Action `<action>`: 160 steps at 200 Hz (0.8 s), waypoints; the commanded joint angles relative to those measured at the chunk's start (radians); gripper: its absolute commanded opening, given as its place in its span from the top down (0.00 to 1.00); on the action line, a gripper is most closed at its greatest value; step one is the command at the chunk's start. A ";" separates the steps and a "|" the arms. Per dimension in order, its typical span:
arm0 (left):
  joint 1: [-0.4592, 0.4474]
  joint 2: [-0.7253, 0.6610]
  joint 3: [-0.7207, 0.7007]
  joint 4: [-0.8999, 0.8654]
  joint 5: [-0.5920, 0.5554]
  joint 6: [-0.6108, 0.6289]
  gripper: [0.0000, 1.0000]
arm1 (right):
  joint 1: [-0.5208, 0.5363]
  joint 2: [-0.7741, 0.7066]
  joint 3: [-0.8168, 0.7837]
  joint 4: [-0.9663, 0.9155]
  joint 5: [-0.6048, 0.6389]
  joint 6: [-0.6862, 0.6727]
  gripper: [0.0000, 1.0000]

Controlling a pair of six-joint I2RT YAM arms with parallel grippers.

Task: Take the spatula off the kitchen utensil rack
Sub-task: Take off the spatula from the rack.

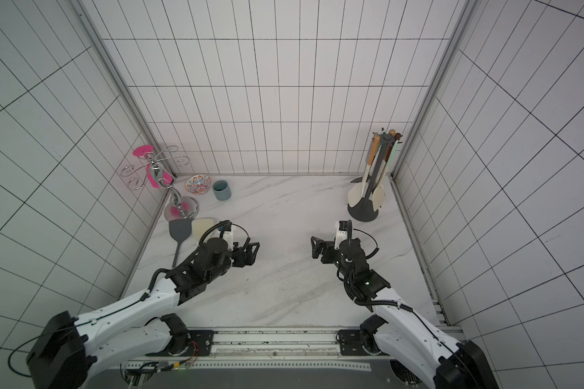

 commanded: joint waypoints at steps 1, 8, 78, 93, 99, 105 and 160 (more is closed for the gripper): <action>-0.042 0.057 -0.041 0.290 -0.058 0.099 0.03 | -0.010 0.031 -0.050 0.064 -0.029 0.007 0.01; -0.046 0.082 -0.048 0.322 -0.057 0.119 0.03 | -0.009 0.045 -0.052 0.078 -0.033 0.012 0.01; -0.047 0.201 -0.015 0.375 0.057 0.136 0.03 | -0.012 0.118 -0.053 0.167 -0.132 -0.011 0.01; -0.046 0.190 -0.019 0.376 0.068 0.143 0.03 | -0.018 0.125 -0.035 0.141 -0.154 -0.035 0.01; -0.046 0.188 -0.021 0.378 0.069 0.141 0.03 | -0.023 0.130 -0.030 0.131 -0.161 -0.043 0.03; -0.046 0.189 -0.024 0.383 0.073 0.139 0.03 | -0.032 0.134 -0.028 0.127 -0.171 -0.053 0.06; -0.044 0.194 -0.020 0.387 0.080 0.142 0.03 | -0.247 0.109 -0.005 0.027 -0.231 -0.039 0.22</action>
